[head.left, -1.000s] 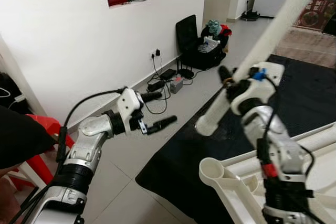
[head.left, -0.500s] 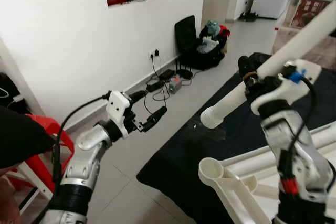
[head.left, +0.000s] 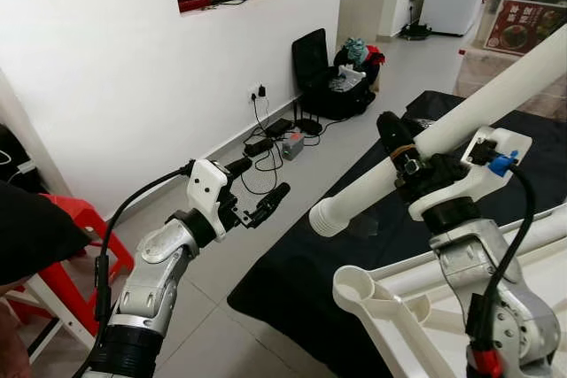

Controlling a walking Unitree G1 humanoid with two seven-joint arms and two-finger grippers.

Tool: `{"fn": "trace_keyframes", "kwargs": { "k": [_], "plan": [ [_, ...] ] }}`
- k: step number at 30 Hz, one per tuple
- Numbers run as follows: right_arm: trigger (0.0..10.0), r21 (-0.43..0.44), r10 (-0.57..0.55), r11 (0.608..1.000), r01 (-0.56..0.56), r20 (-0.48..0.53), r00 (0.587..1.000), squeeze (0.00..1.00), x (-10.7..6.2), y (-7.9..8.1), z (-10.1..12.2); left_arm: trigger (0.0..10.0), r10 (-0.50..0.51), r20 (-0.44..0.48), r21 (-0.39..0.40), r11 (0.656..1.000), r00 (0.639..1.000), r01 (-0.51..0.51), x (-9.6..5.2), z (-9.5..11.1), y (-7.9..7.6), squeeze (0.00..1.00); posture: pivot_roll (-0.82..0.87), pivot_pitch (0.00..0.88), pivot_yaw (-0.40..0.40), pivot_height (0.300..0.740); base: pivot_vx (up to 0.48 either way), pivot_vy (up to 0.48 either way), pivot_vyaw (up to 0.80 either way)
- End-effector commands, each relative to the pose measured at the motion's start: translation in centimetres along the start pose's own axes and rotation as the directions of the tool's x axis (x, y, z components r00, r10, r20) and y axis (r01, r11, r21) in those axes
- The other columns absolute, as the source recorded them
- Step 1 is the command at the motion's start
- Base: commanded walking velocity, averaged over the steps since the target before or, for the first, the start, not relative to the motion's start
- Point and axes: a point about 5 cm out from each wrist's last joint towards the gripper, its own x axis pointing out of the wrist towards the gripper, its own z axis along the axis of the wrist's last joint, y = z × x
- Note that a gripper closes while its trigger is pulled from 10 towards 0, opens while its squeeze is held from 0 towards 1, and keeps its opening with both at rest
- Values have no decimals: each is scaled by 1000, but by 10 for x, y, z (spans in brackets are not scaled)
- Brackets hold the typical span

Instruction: Building children table

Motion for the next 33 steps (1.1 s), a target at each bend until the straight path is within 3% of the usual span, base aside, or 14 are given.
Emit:
{"fn": "trace_keyframes", "kwargs": {
  "k": [1,10,20,33],
  "plan": [
    [0,-4,-7,1000,7,-4,1000,0,-1,2,-3,10000,-9,-23,-1,1000,1000,8,-1,-3,-5,0,-5,0,-13,740,0,-465,712],
    [0,-41,16,999,-17,-37,999,0,-3,7,-12,10000,1,-27,-12,1000,1000,-1,0,-2,-6,0,1,0,-18,740,0,-465,790],
    [0,-65,-1,998,-2,-53,999,0,-5,2,-14,10000,5,-27,-18,1000,1000,-5,1,0,-6,0,2,0,-17,740,0,-387,685],
    [0,-72,-25,997,20,-63,998,0,-4,-2,-18,10000,0,-33,-41,999,999,-1,4,-1,-13,0,5,0,-14,740,0,0,0]
  ]
}}
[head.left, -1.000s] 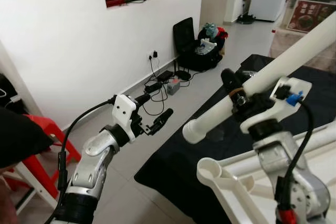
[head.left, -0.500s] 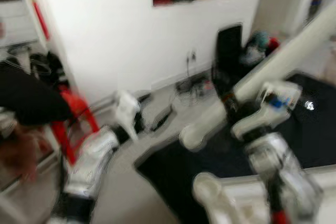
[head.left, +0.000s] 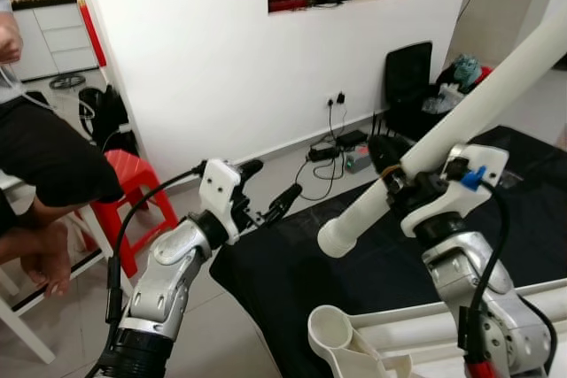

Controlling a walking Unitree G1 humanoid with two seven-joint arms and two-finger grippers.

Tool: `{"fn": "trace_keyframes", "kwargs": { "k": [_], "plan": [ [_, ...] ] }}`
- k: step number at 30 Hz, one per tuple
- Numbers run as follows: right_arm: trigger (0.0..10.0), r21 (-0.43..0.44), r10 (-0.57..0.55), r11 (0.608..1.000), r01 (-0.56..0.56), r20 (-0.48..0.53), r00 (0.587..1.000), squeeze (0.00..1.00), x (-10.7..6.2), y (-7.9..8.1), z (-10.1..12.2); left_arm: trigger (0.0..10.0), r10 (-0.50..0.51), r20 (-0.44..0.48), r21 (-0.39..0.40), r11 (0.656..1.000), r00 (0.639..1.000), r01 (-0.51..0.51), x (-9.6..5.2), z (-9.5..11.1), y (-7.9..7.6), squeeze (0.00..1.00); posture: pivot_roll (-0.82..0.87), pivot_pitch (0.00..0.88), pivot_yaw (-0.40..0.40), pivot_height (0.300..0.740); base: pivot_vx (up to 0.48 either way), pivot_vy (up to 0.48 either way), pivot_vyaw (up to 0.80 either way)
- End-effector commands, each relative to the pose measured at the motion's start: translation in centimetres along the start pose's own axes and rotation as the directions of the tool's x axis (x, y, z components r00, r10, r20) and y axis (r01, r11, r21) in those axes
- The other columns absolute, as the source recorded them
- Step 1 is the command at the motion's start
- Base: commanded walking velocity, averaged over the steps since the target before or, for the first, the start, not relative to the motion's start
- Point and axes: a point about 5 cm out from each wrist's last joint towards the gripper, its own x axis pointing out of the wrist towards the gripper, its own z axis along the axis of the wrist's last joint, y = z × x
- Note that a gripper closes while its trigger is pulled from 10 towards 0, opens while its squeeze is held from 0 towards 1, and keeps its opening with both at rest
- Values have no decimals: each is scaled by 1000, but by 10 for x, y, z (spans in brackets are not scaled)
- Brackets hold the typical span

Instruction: Building children table

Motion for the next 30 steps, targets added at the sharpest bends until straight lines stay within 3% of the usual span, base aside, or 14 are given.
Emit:
{"fn": "trace_keyframes", "kwargs": {
  "k": [1,5,23,30],
  "plan": [
    [0,8,19,1000,-19,13,1000,0,1,5,0,10000,3,-24,-8,1000,1000,-3,-3,-3,-1,0,5,0,-14,740,0,0,0],
    [0,14,17,1000,-18,14,1000,0,2,7,-1,10000,-1,-35,-33,999,999,0,-5,-6,-1,0,7,0,-15,740,0,0,0],
    [0,20,34,999,-34,27,999,0,5,11,0,10000,-8,-24,-52,999,1000,7,-3,-4,-4,0,8,0,-19,740,-439,0,0],
    [0,12,27,1000,-27,27,999,0,4,10,-1,10000,2,-23,-54,999,1000,-3,-4,-5,-2,0,4,0,-17,740,0,0,0]
  ]
}}
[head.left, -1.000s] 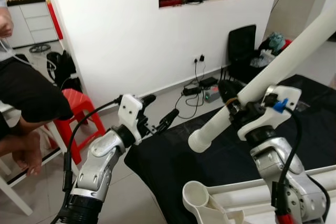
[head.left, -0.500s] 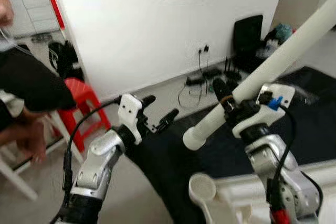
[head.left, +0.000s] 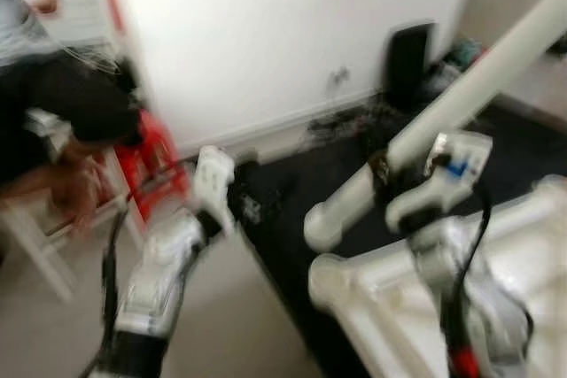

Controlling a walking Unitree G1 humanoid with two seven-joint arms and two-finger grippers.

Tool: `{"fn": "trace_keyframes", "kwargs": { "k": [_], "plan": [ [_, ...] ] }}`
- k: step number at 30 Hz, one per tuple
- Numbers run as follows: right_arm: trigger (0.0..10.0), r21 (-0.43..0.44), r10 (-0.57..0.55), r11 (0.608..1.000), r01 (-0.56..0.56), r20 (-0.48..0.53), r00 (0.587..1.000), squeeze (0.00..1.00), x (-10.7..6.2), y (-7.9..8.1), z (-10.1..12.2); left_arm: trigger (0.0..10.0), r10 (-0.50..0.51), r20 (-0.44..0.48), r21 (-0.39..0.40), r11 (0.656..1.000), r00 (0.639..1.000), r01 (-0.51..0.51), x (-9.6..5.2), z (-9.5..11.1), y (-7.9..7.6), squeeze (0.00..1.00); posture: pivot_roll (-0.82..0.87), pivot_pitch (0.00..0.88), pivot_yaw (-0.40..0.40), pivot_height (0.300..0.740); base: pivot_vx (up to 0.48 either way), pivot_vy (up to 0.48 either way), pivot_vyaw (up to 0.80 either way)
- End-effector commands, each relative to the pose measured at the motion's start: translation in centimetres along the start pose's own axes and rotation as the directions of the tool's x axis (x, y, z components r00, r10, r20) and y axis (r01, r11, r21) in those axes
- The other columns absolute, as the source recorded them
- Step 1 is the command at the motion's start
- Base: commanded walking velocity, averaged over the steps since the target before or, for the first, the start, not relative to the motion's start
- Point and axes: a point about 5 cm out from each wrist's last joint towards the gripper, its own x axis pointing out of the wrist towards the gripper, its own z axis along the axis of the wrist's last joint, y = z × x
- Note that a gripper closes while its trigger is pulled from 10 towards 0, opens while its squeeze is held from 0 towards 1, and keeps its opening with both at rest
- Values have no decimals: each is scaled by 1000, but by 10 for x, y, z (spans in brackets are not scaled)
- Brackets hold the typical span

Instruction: Building children table

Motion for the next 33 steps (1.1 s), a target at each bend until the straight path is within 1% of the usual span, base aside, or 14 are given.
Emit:
{"fn": "trace_keyframes", "kwargs": {
  "k": [1,11,12,14,16,19,22,26,27,28,29,30,33],
  "plan": [
    [0,-3,17,1000,-17,20,1000,0,2,3,4,10000,9,-6,6,1000,1000,-9,-1,0,3,0,4,0,-16,740,0,0,0],
    [0,3,17,1000,-17,29,999,0,1,4,4,10000,18,-1,11,1000,1000,-18,-1,2,5,0,4,0,-13,740,0,0,0],
    [0,2,9,1000,-9,60,998,0,1,5,8,10000,27,4,17,999,1000,-27,-1,4,8,0,5,0,-14,740,0,0,0],
    [0,2,9,1000,-9,60,998,0,1,5,8,10000,27,4,17,999,1000,-27,-1,4,8,0,5,0,-14,740,0,0,0],
    [0,-9,3,1000,-3,75,997,0,1,4,10,10000,29,5,19,999,1000,-29,-1,4,8,0,5,0,-15,740,0,0,0],
    [0,-83,-4,996,14,122,992,0,2,5,19,10000,25,10,25,999,1000,-25,-1,5,7,0,1,0,-14,740,0,0,0],
    [0,-103,0,995,13,126,992,0,2,6,20,10000,23,14,17,1000,1000,-23,-1,5,6,0,0,0,-15,740,0,0,0],
    [0,-104,-1,994,14,124,992,0,2,7,20,10000,23,16,13,1000,1000,-23,-1,6,5,0,0,0,-15,740,0,0,0],
    [1725,-96,-10,995,21,114,993,0,1,7,19,10000,22,12,-3,1000,1000,-22,-1,5,6,0,0,0,-14,740,0,476,-800],
    [1725,-96,-10,995,21,114,993,0,1,7,19,10000,22,12,-3,1000,1000,-22,-1,5,6,0,0,0,-14,740,0,476,-800],
    [667,-88,-14,996,24,106,994,0,0,7,17,10000,22,15,-18,1000,1000,-22,-1,6,6,0,-1,0,-14,740,0,476,-800],
    [196,-79,-11,997,19,101,995,0,-1,8,16,10000,23,16,-24,999,1000,-23,-1,6,6,0,0,0,-14,740,0,476,-800],
    [0,-74,-6,997,14,99,995,0,-1,9,16,10000,23,16,-27,999,1000,-22,-1,7,7,0,0,0,-14,740,0,476,-800]
  ]
}}
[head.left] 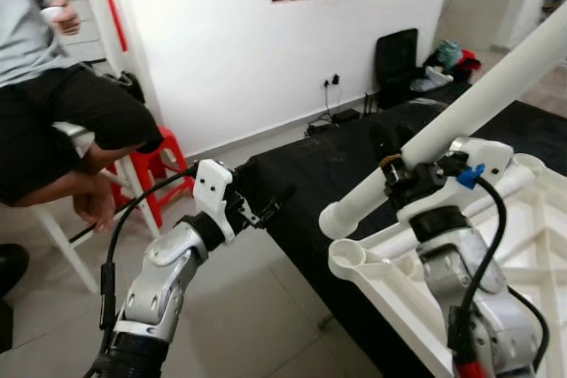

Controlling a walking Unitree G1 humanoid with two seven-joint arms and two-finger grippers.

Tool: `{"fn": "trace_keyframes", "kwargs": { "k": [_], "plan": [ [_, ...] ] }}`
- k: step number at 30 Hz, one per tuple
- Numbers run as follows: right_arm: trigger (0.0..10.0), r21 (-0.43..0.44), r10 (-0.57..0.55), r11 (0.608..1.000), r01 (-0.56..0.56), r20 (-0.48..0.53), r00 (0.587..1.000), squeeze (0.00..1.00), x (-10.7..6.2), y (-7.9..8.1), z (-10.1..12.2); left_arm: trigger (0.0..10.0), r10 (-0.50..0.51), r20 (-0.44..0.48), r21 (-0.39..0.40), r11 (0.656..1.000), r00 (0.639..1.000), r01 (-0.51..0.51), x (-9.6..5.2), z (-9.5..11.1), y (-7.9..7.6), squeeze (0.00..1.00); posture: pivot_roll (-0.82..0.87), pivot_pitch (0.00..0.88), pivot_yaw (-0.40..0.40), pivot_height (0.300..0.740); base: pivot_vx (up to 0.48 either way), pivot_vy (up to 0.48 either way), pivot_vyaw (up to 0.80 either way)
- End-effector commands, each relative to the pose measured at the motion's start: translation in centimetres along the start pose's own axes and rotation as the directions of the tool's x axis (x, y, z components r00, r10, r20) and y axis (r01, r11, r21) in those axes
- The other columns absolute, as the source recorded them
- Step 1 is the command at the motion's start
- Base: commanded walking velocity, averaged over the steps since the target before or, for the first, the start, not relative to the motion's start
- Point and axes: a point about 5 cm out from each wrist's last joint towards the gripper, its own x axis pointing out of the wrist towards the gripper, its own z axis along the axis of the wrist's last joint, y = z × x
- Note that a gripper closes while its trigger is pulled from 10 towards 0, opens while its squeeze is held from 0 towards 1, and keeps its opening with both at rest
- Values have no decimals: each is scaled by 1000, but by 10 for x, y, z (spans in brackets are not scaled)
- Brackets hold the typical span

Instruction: Building children table

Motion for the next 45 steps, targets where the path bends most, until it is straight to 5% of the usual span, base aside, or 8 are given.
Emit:
{"fn": "trace_keyframes", "kwargs": {
  "k": [1,16,17,18,24,32,40,45],
  "plan": [
    [0,21,32,999,-32,-4,999,0,0,8,-1,10000,4,8,1,1000,1000,-4,1,4,3,0,0,0,-15,740,0,476,-800],
    [0,9,4,1000,-4,-46,999,0,-4,5,-8,10000,11,15,-3,1000,1000,-11,1,5,3,0,-3,0,-19,740,0,413,-800],
    [9647,-5,-17,1000,17,-83,996,0,-5,3,-14,10000,15,20,-1,1000,1000,-15,1,5,3,0,-2,0,-21,740,0,0,0],
    [10000,-24,-43,999,40,-132,990,0,-6,1,-21,10000,18,21,1,1000,1000,-18,1,6,3,0,-2,0,-21,740,0,0,0],
    [10000,-154,-158,981,114,-307,939,0,-11,-11,-48,10000,47,3,15,999,999,-47,0,3,6,0,1,0,-22,740,0,0,0],
    [10000,40,-195,974,223,-354,915,0,-23,-20,-60,10000,146,-41,60,988,988,-143,-4,-3,14,0,-2,0,-17,740,0,0,0],
    [10000,-271,-212,945,183,-83,974,0,-30,-22,-23,10000,167,-61,81,983,984,-162,-14,-8,12,0,-3,0,-14,740,0,0,0],
    [10000,-242,-222,948,206,-38,974,0,-26,-21,-12,10000,164,-60,60,985,985,-160,-18,-8,10,0,2,0,-15,740,0,0,0]
  ]
}}
